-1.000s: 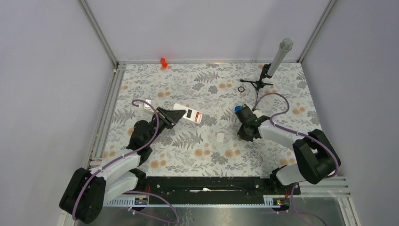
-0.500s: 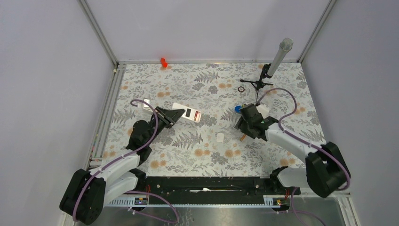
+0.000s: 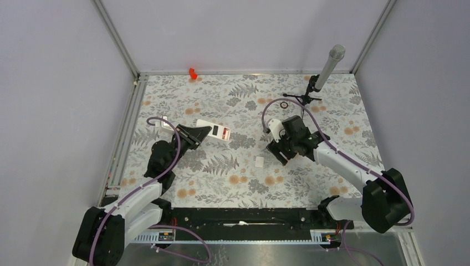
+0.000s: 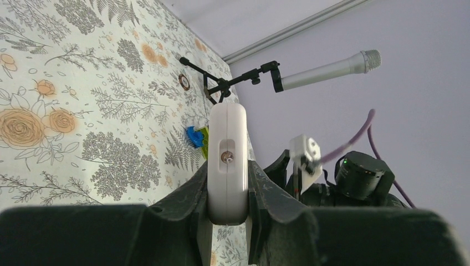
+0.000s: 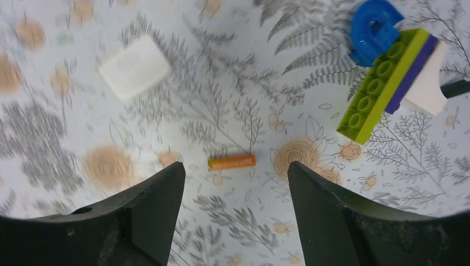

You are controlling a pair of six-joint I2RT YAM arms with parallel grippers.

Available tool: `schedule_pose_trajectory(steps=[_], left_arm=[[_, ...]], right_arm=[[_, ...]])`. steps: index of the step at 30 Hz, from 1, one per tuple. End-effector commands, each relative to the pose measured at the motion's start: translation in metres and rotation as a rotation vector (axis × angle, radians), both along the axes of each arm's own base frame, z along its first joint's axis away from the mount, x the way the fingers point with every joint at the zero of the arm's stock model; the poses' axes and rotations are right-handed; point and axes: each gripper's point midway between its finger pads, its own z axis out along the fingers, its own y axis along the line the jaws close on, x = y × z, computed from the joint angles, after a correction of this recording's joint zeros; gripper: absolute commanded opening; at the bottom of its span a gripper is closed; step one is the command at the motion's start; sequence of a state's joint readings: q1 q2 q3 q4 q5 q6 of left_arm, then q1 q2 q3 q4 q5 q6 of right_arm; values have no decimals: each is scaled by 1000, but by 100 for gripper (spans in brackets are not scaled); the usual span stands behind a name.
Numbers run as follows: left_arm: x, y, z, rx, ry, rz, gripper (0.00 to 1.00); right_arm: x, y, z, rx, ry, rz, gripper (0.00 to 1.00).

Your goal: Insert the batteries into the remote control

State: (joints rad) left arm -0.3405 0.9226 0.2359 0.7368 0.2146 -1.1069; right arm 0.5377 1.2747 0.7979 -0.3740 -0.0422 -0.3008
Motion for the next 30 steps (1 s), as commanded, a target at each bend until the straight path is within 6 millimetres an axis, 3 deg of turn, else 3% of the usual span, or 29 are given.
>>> schedule_pose_trajectory(steps=[1, 3, 12, 18, 30], left_arm=[[-1, 2, 38, -20, -107, -18, 0], [-2, 3, 39, -11, -107, -20, 0], [1, 10, 28, -6, -75, 12, 0], [2, 12, 24, -5, -62, 21, 0], [3, 15, 25, -11, -62, 23, 0]], right_arm=[[-16, -16, 3, -188, 23, 347, 76], [-9, -20, 0, -230, -3, 361, 78], [-14, -43, -39, -438, 139, 408, 77], [-3, -37, -48, -438, 88, 441, 77], [-2, -24, -65, -403, 140, 490, 71]])
